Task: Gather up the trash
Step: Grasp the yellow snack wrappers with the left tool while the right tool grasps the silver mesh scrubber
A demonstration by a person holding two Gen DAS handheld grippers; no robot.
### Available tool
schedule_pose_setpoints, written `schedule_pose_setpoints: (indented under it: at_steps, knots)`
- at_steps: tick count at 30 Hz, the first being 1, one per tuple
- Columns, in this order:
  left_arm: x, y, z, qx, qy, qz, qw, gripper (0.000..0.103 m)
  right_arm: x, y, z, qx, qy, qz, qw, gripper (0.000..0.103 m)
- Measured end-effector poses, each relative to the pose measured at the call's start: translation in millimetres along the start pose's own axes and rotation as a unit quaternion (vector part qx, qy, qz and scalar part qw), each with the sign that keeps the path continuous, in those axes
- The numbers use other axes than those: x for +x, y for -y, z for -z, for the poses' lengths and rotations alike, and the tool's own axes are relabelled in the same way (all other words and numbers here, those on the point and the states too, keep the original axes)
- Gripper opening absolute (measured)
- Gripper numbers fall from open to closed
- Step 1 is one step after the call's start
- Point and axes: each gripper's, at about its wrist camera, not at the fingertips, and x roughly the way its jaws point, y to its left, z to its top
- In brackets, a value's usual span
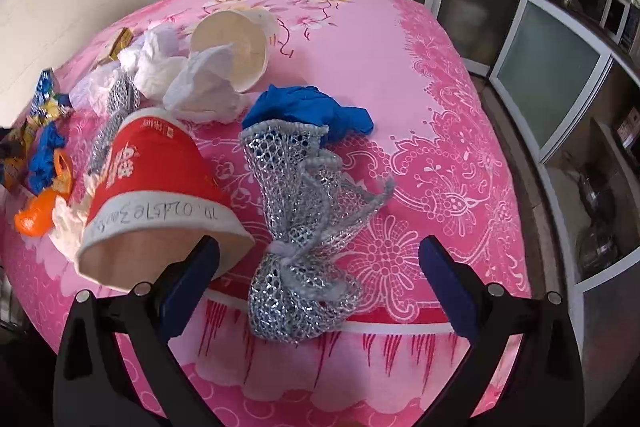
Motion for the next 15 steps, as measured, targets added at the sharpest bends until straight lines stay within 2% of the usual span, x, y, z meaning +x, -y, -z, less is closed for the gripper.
schedule_pose_setpoints:
  at_steps: [3,5,7,9,10,11,13,15]
  knots:
    - [2.4,-1.6,-0.4,-0.007,-0.002,0.008,0.9999,0.095,1.0,-0.9,-1.6,-0.004,0.001,0.003,1.000,0.095]
    - [4.0,-3.3,-1.4,-0.009,-0.004,0.010,0.9999,0.086,-0.1,-0.1,-1.8,-0.002,0.006,0.013,1.000,0.090]
    - [4.5,-5.1,-1.6,-0.013,-0.007,0.008,0.9999,0.075,1.1,0.1,-2.9,-0.002,-0.004,0.007,1.000,0.059]
    - [5.5,-4.3,-2.1,-0.012,-0.015,0.009,0.9998,0.073,4.5,-1.7,-3.4,-0.006,-0.017,0.005,1.000,0.052]
    - [5.8,-4.0,-2.5,-0.012,-0.016,0.008,0.9998,0.071,4.2,-2.7,-3.5,-0.008,-0.015,0.005,1.000,0.043]
    - [5.2,-4.2,-3.2,-0.013,-0.016,0.009,0.9998,0.070,3.7,-2.8,-3.5,-0.007,-0.015,0.002,1.000,0.039]
    - [3.0,-4.1,-3.1,-0.016,-0.014,0.014,0.9997,0.060,2.4,-1.0,-4.7,0.004,-0.014,-0.004,1.000,0.029]
    - [2.4,-3.3,-2.4,-0.014,-0.016,0.018,0.9996,0.057,0.5,-0.4,-4.8,0.008,-0.009,-0.005,1.000,0.024]
